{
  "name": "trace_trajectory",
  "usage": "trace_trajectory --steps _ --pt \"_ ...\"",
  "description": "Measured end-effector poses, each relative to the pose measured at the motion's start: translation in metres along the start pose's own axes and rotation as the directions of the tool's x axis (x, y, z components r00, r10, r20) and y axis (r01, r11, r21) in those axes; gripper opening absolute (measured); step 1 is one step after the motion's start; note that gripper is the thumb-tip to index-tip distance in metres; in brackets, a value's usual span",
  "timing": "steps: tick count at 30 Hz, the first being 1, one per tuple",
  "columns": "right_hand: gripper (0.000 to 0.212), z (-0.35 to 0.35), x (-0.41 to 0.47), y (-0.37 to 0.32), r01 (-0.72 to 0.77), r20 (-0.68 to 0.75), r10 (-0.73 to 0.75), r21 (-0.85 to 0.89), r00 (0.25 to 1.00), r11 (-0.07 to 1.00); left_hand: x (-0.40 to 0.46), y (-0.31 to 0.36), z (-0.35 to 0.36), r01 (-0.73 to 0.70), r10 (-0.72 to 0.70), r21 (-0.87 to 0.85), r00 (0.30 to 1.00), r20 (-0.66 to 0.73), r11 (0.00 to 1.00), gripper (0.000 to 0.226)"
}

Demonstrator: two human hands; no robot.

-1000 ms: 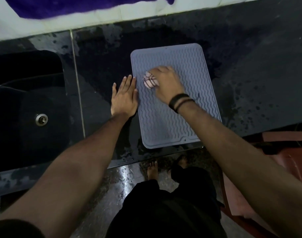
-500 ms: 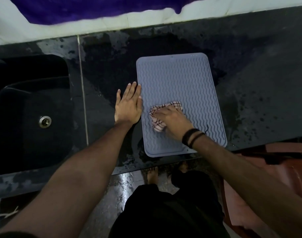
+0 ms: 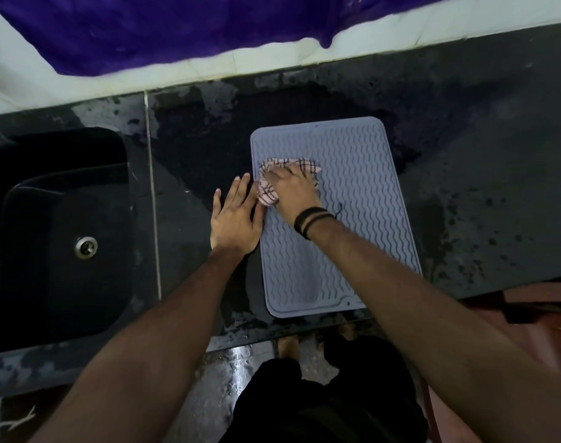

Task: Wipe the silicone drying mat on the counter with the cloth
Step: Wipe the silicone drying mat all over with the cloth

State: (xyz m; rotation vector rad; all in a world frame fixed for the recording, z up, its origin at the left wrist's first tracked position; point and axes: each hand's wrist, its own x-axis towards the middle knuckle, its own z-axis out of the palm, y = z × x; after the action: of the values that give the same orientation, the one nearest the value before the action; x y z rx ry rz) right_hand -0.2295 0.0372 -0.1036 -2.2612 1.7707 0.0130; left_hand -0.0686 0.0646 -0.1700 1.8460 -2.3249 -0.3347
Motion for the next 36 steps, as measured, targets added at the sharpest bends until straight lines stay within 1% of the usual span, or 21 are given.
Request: trace_trajectory --steps 3,6,8,9,11,13,14,16,18,20,21,24,25,28,30,33,36 --pt "0.062 -0.001 -0.017 0.010 0.058 0.013 -0.059 0.022 0.998 0.998 -0.001 0.003 -0.003 0.005 -0.005 0.013 1.000 -0.005 1.000 0.055" --pt "0.059 -0.010 -0.033 0.019 0.108 0.109 -0.113 0.053 0.988 0.993 -0.001 0.007 -0.007 0.005 -0.005 -0.017 1.000 0.001 1.000 0.054" --pt "0.052 -0.021 -0.037 0.028 0.074 0.163 -0.104 0.180 0.981 0.981 0.001 0.008 -0.010 0.004 -0.004 -0.021 1.000 0.001 1.000 0.055" --pt "0.046 -0.028 -0.036 0.033 0.031 0.152 -0.074 0.267 0.986 0.963 0.004 0.010 -0.012 0.004 -0.004 -0.023 1.000 -0.011 1.000 0.055" --pt "0.037 -0.041 -0.027 0.042 -0.060 0.054 0.042 0.398 0.998 0.915 0.010 0.013 -0.016 0.003 -0.005 -0.027 0.998 -0.067 1.000 0.059" --pt "0.034 -0.051 -0.011 0.046 -0.116 -0.072 0.163 0.435 0.984 0.893 0.020 0.017 -0.018 0.006 -0.008 -0.015 0.992 -0.123 1.000 0.060" --pt "0.036 -0.055 -0.001 0.046 -0.129 -0.114 0.193 0.419 0.975 0.899 0.024 0.019 -0.018 0.009 -0.010 -0.011 0.992 -0.129 1.000 0.059" --pt "0.045 -0.059 0.021 0.042 -0.132 -0.164 0.203 0.364 0.965 0.922 0.031 0.022 -0.013 0.006 -0.007 -0.009 0.996 -0.092 1.000 0.058" --pt "0.051 -0.058 0.042 0.033 -0.111 -0.198 0.170 0.275 0.965 0.955 0.034 0.023 -0.006 -0.001 0.001 -0.020 1.000 -0.030 1.000 0.058" --pt "0.054 -0.050 0.060 0.019 -0.070 -0.206 0.105 0.168 0.973 0.983 0.035 0.020 0.000 0.000 -0.001 -0.033 1.000 -0.018 0.999 0.057" --pt "0.055 -0.044 0.067 0.011 -0.049 -0.183 0.069 0.110 0.981 0.993 0.037 0.019 0.002 0.001 -0.002 -0.044 1.000 -0.026 0.999 0.057" --pt "0.067 -0.025 0.072 0.000 0.034 -0.029 -0.037 -0.089 0.999 0.995 0.037 0.017 0.005 0.009 -0.012 -0.058 0.998 -0.058 0.998 0.056" --pt "0.068 -0.021 0.072 0.003 0.059 -0.008 -0.061 -0.133 0.998 0.989 0.038 0.017 0.005 0.013 -0.017 -0.060 0.998 -0.066 0.998 0.056" --pt "0.053 -0.021 0.069 0.022 0.124 -0.015 -0.129 -0.193 0.991 0.973 0.036 0.019 0.004 0.037 -0.039 -0.021 0.998 -0.058 0.999 0.058" --pt "0.053 -0.025 0.064 0.038 0.107 -0.008 -0.111 -0.217 0.994 0.970 0.035 0.019 0.003 0.046 -0.046 -0.010 0.998 -0.046 0.999 0.059" --pt "0.055 -0.028 0.050 0.064 0.029 -0.026 -0.035 -0.205 0.999 0.978 0.035 0.020 0.002 0.063 -0.064 -0.030 0.998 -0.018 0.998 0.060" --pt "0.060 -0.033 0.036 0.087 -0.026 0.003 0.027 -0.211 1.000 0.977 0.035 0.019 0.003 0.064 -0.064 -0.035 0.998 -0.014 0.997 0.058"
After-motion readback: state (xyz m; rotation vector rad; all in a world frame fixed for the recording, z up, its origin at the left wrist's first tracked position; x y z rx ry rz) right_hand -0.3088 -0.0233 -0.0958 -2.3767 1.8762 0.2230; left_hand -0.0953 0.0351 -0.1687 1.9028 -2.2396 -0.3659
